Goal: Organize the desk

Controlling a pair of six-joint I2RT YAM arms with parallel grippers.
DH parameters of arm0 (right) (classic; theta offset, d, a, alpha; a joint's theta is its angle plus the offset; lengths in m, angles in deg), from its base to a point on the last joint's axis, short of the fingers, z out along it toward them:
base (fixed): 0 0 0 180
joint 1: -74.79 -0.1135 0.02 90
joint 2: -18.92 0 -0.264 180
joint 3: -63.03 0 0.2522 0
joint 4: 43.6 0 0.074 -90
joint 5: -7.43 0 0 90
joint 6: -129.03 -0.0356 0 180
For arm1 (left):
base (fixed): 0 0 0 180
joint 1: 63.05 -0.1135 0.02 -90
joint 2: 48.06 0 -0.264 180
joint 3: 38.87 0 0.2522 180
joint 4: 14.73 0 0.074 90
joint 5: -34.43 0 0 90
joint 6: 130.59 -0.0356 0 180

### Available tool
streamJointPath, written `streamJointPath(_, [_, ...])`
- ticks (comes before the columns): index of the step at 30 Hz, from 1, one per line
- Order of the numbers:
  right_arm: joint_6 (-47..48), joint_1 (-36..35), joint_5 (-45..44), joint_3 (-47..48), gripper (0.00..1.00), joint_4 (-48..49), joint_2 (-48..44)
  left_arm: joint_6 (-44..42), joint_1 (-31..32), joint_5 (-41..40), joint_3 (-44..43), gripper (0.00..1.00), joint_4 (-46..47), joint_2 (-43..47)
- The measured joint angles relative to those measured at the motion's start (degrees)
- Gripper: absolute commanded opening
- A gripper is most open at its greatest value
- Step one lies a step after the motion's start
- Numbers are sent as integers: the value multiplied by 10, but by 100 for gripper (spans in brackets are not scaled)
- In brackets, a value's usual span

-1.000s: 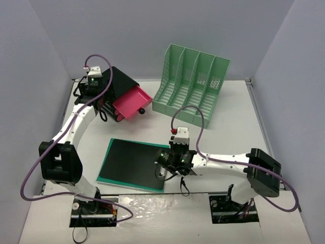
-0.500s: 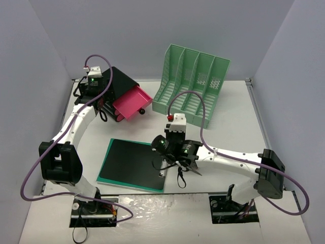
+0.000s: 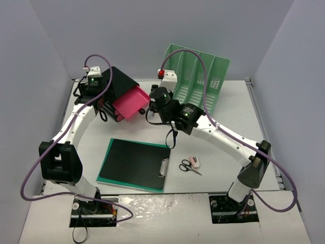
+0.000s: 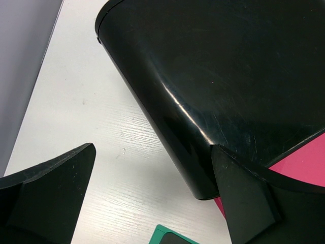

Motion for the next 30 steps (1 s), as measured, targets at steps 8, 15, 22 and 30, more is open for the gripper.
streamJointPath(8, [7,61,195,72,0,21,122,0,0,-1,0,97,0,0])
streamJointPath(15, [-5,83,322,143,0,41,196,1,0,-1,0,97,0,0])
streamJointPath(22, [-43,126,403,221,0,75,230,0,0,0,1,97,0,0])
streamJointPath(30, [-98,159,443,225,0,146,263,1,0,0,4,97,2,3])
